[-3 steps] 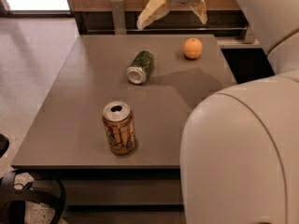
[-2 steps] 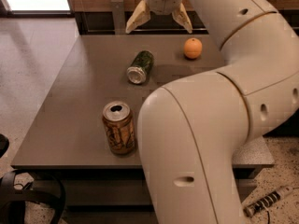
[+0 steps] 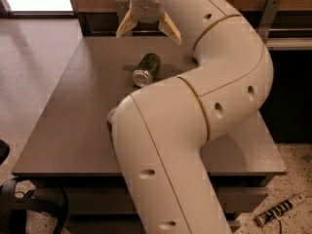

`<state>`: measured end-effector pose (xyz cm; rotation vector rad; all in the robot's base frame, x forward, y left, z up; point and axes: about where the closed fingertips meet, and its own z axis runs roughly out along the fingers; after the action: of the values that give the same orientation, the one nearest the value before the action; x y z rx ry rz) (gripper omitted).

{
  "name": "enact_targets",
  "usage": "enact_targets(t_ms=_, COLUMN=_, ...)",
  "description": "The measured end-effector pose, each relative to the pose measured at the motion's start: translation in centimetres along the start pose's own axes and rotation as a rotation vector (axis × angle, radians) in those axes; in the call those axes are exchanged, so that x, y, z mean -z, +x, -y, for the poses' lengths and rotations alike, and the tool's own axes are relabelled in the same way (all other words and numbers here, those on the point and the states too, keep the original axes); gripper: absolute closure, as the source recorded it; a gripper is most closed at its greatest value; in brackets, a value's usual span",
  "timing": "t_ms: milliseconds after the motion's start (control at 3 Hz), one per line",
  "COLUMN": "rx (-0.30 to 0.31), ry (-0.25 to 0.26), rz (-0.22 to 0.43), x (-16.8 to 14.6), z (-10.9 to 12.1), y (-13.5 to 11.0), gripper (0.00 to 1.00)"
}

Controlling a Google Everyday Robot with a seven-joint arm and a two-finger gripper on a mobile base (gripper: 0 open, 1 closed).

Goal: Place green can upright

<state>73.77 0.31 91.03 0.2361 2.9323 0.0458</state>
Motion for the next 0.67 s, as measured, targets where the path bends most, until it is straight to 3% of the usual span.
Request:
enact_targets(t_ms=333, rx=-0.084, ry=0.026, rz=0.003, x=0.7, z=-1.2, y=0.5, gripper=0.00)
enact_targets(t_ms=667, rx=-0.112, ry=0.014, rz=-0.034, x=0.8, z=-1.7, y=1.7, gripper=0.00)
